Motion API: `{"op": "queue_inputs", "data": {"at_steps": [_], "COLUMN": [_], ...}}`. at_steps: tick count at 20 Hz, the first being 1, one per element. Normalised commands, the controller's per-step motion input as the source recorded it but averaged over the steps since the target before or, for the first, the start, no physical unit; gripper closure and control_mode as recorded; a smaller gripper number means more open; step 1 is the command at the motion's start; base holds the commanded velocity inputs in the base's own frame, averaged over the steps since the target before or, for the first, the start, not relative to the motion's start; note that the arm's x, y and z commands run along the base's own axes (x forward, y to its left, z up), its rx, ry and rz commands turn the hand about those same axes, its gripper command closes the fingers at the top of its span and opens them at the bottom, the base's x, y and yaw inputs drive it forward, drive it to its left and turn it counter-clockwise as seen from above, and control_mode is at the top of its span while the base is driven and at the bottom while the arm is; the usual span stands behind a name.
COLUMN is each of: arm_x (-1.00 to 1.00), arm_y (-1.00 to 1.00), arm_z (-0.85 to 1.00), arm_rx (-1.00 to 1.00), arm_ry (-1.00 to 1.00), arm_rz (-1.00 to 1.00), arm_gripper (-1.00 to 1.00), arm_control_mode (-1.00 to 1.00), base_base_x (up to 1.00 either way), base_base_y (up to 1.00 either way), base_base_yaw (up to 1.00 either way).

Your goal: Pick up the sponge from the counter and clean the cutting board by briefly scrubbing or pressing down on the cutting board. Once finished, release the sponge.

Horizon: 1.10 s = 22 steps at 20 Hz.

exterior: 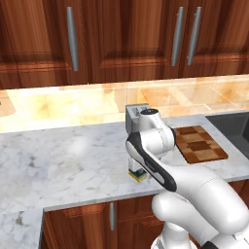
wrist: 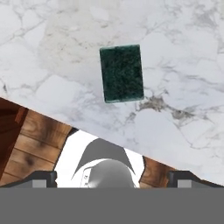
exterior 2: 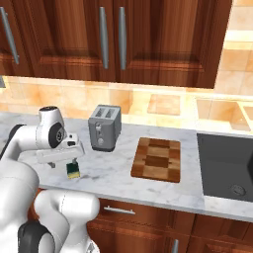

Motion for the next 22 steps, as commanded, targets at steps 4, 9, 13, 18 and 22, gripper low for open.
{"op": "queue_inputs", "data": {"at_steps": [4,9,13,18,22], "arm_x": [0.09,0.15,0.23,0.29,0.28], "arm_y": [0.0,0.0,0.0,0.0,0.01], "arm_z": [0.0,-0.07,-0.01,-0.01,-0.07], "arm_rx": [0.0,0.0,0.0,0.0,0.0], "arm_ry": [0.0,0.01,0.01,0.0,0.0], "arm_rz": [0.0,0.0,0.0,0.0,0.0], "arm_gripper": [-1.0,-1.0,-1.0,-1.0,-1.0], "arm_control_mode": [-1.0,-1.0,-1.0,-1.0,-1.0], "base_base_x": [0.0,0.0,0.0,0.0,0.0], "base_base_y": [0.0,0.0,0.0,0.0,0.0], "base_base_yaw": [0.0,0.0,0.0,0.0,0.0]}}
